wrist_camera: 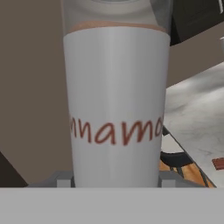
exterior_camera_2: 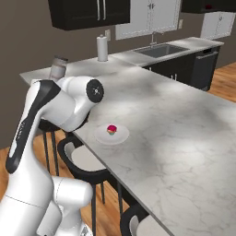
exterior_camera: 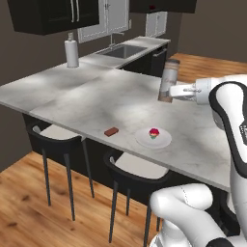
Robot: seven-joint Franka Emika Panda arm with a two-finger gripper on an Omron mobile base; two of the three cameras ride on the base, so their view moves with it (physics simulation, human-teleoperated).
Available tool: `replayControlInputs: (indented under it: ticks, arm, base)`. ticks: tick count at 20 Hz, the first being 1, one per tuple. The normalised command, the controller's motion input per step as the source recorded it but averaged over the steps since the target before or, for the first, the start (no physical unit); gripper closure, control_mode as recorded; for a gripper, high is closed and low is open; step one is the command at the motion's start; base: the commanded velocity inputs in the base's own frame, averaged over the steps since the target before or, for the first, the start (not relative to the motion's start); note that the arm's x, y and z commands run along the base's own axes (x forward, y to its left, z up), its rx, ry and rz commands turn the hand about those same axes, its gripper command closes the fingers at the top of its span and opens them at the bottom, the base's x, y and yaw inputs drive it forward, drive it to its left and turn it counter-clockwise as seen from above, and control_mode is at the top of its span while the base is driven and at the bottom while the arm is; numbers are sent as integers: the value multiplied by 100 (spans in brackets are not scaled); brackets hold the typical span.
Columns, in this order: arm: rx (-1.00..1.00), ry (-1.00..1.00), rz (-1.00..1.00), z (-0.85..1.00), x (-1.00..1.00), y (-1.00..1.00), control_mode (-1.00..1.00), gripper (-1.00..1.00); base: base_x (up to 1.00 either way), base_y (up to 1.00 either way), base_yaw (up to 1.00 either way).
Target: Take the cinnamon bottle from the cabinet and place it on the dining table, next to the plate with the cupcake. Then take the chocolate from the dining counter and place it on the cupcake plate.
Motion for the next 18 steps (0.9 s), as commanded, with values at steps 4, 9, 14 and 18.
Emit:
replayControlInputs:
  ticks: [4,9,14,18]
  arm:
    - [0,0,1,-4,4,-11,-100,100]
    - [-4,0,15,-23,9,-27,-100,100]
    - [0,-6,29,-24,12,-36,-100,100]
    - [0,-6,37,-25,14,-45,-100,100]
  base:
    - [0,-4,0]
    - [0,0,0]
    - [0,0,0]
    - [0,0,0]
